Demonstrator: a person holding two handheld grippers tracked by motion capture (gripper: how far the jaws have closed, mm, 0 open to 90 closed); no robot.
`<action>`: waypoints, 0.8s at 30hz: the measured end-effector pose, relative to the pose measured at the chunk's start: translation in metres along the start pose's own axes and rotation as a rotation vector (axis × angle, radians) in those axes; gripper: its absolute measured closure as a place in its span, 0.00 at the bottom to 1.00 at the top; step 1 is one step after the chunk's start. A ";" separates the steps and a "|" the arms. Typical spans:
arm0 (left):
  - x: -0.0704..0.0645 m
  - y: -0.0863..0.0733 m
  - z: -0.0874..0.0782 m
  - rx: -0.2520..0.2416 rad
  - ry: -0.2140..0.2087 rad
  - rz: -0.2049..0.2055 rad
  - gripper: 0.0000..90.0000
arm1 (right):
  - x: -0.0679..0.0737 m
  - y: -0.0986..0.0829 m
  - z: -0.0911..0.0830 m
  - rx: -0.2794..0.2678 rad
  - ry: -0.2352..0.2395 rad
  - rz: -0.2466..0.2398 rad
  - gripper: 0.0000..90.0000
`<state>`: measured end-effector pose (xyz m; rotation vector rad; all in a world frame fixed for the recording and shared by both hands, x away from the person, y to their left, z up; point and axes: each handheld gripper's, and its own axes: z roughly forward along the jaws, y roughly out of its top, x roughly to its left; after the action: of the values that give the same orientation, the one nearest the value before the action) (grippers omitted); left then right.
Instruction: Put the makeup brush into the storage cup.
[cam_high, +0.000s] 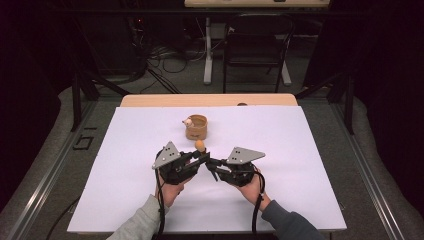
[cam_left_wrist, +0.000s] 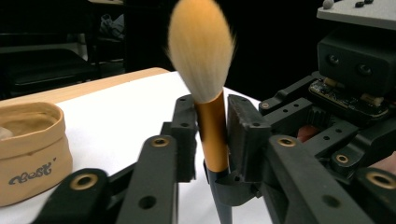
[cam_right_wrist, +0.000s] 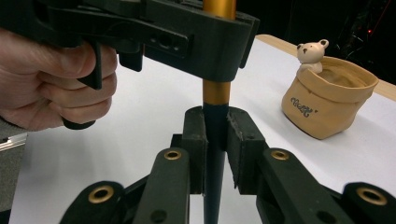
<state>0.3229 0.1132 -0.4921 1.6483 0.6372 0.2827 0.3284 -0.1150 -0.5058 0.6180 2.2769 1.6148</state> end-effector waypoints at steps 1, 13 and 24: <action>0.000 0.000 0.000 -0.003 -0.002 0.000 0.83 | 0.000 0.000 0.000 0.002 -0.003 -0.001 0.87; -0.005 0.002 -0.002 -0.007 -0.019 0.050 0.87 | 0.001 0.003 0.000 0.004 0.012 -0.008 0.86; -0.002 0.004 -0.007 -0.023 0.034 0.086 0.87 | -0.004 0.006 -0.008 0.023 -0.018 0.001 0.62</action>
<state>0.3181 0.1174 -0.4869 1.6547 0.5872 0.3793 0.3292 -0.1224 -0.4976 0.6362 2.2853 1.5792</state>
